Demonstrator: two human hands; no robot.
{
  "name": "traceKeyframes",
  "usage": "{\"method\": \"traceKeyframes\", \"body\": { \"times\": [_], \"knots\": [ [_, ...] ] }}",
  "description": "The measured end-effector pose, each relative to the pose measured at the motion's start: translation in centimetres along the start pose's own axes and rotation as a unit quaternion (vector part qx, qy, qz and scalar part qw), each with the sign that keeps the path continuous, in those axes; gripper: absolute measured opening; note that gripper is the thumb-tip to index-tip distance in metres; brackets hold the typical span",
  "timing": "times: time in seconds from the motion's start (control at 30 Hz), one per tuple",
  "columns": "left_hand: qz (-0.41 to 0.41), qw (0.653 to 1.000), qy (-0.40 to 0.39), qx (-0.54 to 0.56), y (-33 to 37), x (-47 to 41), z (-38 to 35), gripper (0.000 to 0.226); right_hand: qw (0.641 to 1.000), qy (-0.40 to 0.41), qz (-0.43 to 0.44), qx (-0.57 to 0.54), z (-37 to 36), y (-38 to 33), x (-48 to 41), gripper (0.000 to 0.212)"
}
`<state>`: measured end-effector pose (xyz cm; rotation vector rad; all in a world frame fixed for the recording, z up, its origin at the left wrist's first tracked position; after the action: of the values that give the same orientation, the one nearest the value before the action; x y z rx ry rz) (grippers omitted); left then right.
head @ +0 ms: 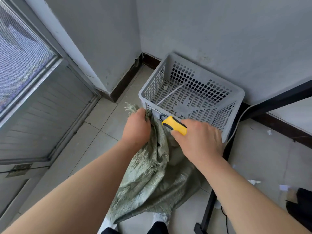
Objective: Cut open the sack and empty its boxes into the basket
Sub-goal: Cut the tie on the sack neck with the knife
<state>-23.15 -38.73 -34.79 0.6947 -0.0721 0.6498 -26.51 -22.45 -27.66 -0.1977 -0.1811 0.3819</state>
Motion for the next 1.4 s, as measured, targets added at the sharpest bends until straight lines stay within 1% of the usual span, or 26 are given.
{"method": "traceKeyframes", "body": {
  "times": [0.17, 0.23, 0.3, 0.4, 0.47, 0.5, 0.6, 0.7, 0.73, 0.77, 0.83, 0.87, 0.9, 0.97, 1.0, 1.03, 1.07, 1.1, 1.13, 1.17, 1.2, 1.23, 1.3, 1.33, 1.37, 1.4],
  "knots": [
    [0.017, 0.998, -0.022, 0.052, 0.2, 0.4, -0.4, 0.014, 0.983, 0.004, -0.112, -0.148, -1.7, 1.6, 2.1, 0.034],
    [0.023, 0.997, -0.012, 0.073, 0.3, 0.8, -0.7, 0.015, 0.973, -0.003, -0.145, -0.182, -2.3, 1.9, 2.0, 0.035],
    [0.039, 0.995, 0.010, 0.092, 0.3, 1.1, -0.9, 0.016, 0.969, -0.011, -0.156, -0.191, -2.7, 1.8, 1.6, 0.037],
    [0.064, 0.995, 0.024, 0.078, 0.0, 0.9, -0.9, 0.021, 0.982, -0.012, -0.115, -0.151, -2.5, 0.4, 1.0, 0.035],
    [0.069, 0.997, 0.001, 0.030, -0.2, 0.7, -1.0, 0.020, 0.996, 0.003, -0.055, -0.068, -1.8, -0.5, 1.0, 0.030],
    [0.066, 0.998, -0.015, -0.003, -0.3, 0.6, -1.0, 0.015, 0.999, 0.018, -0.026, -0.030, -1.4, -0.8, 1.0, 0.033],
    [0.039, 0.993, -0.063, -0.088, -0.2, 0.4, -0.8, 0.011, 0.996, 0.060, 0.040, 0.055, -0.9, -0.7, 1.3, 0.028],
    [0.024, 0.989, -0.084, -0.122, 0.2, 0.3, -0.7, 0.012, 0.991, 0.080, 0.067, 0.082, -0.6, -0.3, 1.4, 0.028],
    [0.022, 0.989, -0.086, -0.120, 0.3, 0.3, -0.8, 0.011, 0.993, 0.065, 0.061, 0.078, -0.8, -0.2, 1.4, 0.027],
    [0.020, 0.990, -0.083, -0.108, 0.4, 0.1, -1.0, 0.009, 0.998, 0.033, 0.028, 0.055, -1.0, 0.2, 1.3, 0.028],
    [0.006, 0.996, -0.070, -0.060, 0.8, -0.2, -1.0, 0.011, 0.998, 0.017, -0.056, -0.035, -1.3, 1.2, 1.3, 0.030],
    [0.000, 0.998, -0.064, -0.026, 0.9, -0.2, -1.0, 0.013, 0.988, 0.005, -0.112, -0.109, -1.5, 1.7, 1.4, 0.031],
    [0.000, 0.998, -0.058, 0.016, 0.9, -0.2, -0.9, 0.015, 0.965, -0.012, -0.165, -0.202, -2.1, 2.2, 1.4, 0.030],
    [0.017, 0.992, -0.053, 0.117, 0.3, 0.0, -0.9, 0.017, 0.897, -0.060, -0.246, -0.363, -3.2, 2.7, 1.5, 0.021],
    [0.033, 0.983, -0.057, 0.171, 0.0, 0.2, -1.0, 0.017, 0.864, -0.087, -0.269, -0.417, -3.5, 2.7, 1.5, 0.016],
    [0.049, 0.972, -0.065, 0.220, -0.3, 0.4, -1.1, 0.016, 0.840, -0.105, -0.279, -0.453, -3.5, 2.5, 1.5, 0.012],
    [0.065, 0.961, -0.077, 0.258, -0.6, 0.5, -1.2, 0.015, 0.826, -0.117, -0.279, -0.475, -3.4, 2.4, 1.5, 0.008],
    [0.079, 0.951, -0.090, 0.287, -0.7, 0.6, -1.2, 0.015, 0.822, -0.123, -0.273, -0.484, -3.3, 2.4, 1.4, 0.009],
    [0.091, 0.941, -0.102, 0.309, -0.8, 0.6, -1.2, 0.014, 0.829, -0.121, -0.264, -0.478, -3.3, 2.6, 1.3, 0.011],
    [0.102, 0.935, -0.111, 0.322, -0.9, 0.5, -1.1, 0.014, 0.844, -0.115, -0.251, -0.460, -3.2, 2.8, 1.2, 0.014],
    [0.106, 0.934, -0.115, 0.322, -1.0, 0.4, -0.9, 0.016, 0.868, -0.103, -0.230, -0.428, -3.0, 2.9, 1.1, 0.016],
    [0.100, 0.941, -0.112, 0.303, -1.0, 0.3, -0.8, 0.017, 0.899, -0.085, -0.202, -0.379, -2.7, 2.9, 0.9, 0.019],
    [0.051, 0.973, -0.089, 0.206, -0.6, -0.1, -0.2, 0.016, 0.967, -0.040, -0.129, -0.218, -1.5, 2.4, 0.7, 0.030],
    [0.021, 0.988, -0.074, 0.135, -0.3, -0.2, -0.1, 0.014, 0.989, -0.014, -0.086, -0.123, -0.9, 1.9, 0.7, 0.032],
    [-0.003, 0.996, -0.063, 0.064, 0.0, -0.4, 0.1, 0.014, 0.998, 0.018, -0.047, -0.039, -0.2, 1.4, 0.6, 0.034],
    [-0.020, 0.998, -0.057, 0.003, 0.3, -0.6, 0.1, 0.014, 0.999, 0.044, -0.008, 0.019, 0.3, 0.7, 0.6, 0.035]
  ]
}}
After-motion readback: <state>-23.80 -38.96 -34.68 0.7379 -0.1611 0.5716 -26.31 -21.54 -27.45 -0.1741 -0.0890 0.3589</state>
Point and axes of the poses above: each hand's wrist, its own x-axis away from the middle knuckle, its own z-axis out of the back of the hand, y = z × x, the point moved 5 cm from there along -x, towards the middle knuckle, and after that the axes turned 5 degrees about y, right-handed, at the moved point
